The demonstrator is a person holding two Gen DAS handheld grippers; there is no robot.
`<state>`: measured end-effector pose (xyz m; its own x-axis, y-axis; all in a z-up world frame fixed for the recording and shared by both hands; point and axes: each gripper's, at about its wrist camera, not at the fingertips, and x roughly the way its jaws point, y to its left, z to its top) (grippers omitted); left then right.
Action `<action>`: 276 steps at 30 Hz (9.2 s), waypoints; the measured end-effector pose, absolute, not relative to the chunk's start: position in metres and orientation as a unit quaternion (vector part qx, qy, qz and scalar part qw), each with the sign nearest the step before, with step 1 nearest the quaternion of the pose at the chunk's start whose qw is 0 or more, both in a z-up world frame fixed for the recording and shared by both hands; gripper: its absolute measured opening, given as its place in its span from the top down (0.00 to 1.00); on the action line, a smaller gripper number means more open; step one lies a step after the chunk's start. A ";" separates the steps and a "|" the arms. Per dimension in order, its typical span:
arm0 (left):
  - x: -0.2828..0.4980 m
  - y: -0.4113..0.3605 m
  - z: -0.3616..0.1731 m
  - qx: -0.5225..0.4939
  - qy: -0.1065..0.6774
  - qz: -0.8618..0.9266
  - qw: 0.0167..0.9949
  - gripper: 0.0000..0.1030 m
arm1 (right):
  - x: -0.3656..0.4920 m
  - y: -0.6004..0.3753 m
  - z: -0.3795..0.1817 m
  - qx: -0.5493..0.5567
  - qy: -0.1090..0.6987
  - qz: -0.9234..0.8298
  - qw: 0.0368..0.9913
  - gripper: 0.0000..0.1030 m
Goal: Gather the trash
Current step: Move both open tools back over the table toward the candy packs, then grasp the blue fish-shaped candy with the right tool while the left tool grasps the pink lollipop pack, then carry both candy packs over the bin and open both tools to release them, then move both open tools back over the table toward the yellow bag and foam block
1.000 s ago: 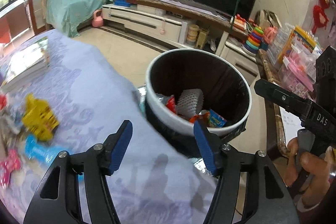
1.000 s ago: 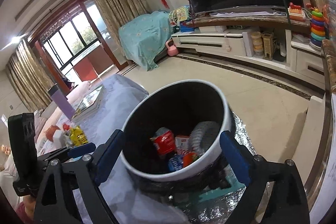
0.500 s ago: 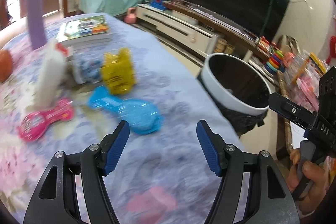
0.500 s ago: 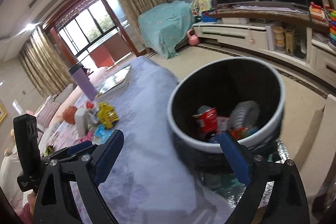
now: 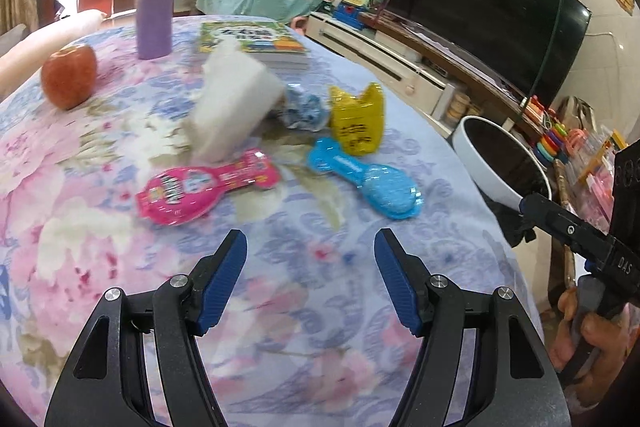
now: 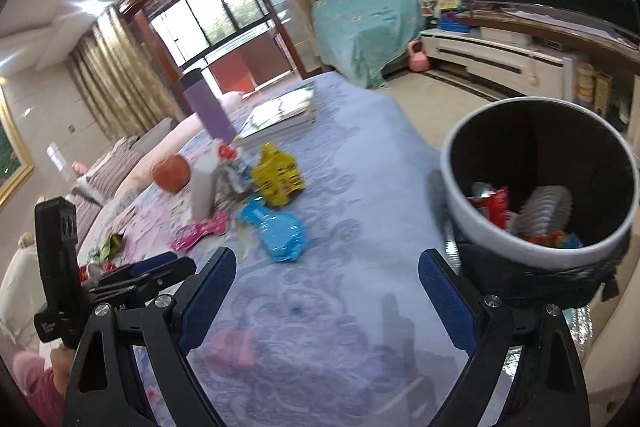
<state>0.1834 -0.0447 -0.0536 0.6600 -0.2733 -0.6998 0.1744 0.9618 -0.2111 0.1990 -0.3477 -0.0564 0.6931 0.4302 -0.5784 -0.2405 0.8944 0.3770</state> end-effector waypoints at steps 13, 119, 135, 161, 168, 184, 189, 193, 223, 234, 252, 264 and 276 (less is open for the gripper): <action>0.176 0.005 -0.063 -0.063 0.400 -0.100 0.909 0.34 | 0.205 -0.291 -0.065 0.070 0.357 0.216 0.906 0.09; 0.195 -0.204 -0.024 0.054 0.386 -0.277 0.878 0.52 | 0.170 -0.462 -0.052 0.134 0.330 0.084 0.931 0.57; 0.206 -0.240 -0.019 0.067 0.381 -0.292 0.874 0.52 | 0.185 -0.480 -0.052 0.136 0.330 0.072 0.931 0.58; 0.242 -0.276 -0.025 0.078 0.393 -0.293 0.868 0.52 | 0.212 -0.499 -0.050 0.124 0.346 0.054 0.928 0.58; 0.250 -0.282 -0.026 0.078 0.397 -0.292 0.866 0.52 | 0.217 -0.506 -0.050 0.127 0.349 0.049 0.927 0.58; 0.257 -0.296 -0.028 0.089 0.402 -0.293 0.863 0.52 | 0.227 -0.516 -0.050 0.127 0.355 0.046 0.925 0.58; 0.260 -0.300 -0.030 0.092 0.407 -0.293 0.860 0.52 | 0.229 -0.516 -0.050 0.124 0.357 0.045 0.925 0.58; 0.263 -0.302 -0.031 0.096 0.408 -0.293 0.859 0.52 | 0.231 -0.517 -0.051 0.122 0.359 0.045 0.924 0.58; 0.252 -0.259 -0.037 0.062 0.407 -0.253 0.875 0.25 | 0.225 -0.515 -0.039 0.138 0.332 0.037 0.932 0.21; 0.214 -0.163 -0.040 -0.002 0.395 -0.185 0.900 0.25 | 0.210 -0.455 -0.030 0.149 0.318 0.094 0.932 0.12; 0.187 -0.036 -0.055 -0.040 0.390 -0.072 0.917 0.25 | 0.212 -0.335 -0.054 0.113 0.348 0.173 0.915 0.11; 0.197 -0.008 -0.063 -0.068 0.393 -0.051 0.916 0.25 | 0.236 -0.283 -0.066 0.097 0.356 0.205 0.907 0.13; 0.250 -0.006 -0.058 -0.052 0.383 -0.061 0.920 0.25 | 0.275 -0.274 -0.073 0.095 0.370 0.195 0.903 0.28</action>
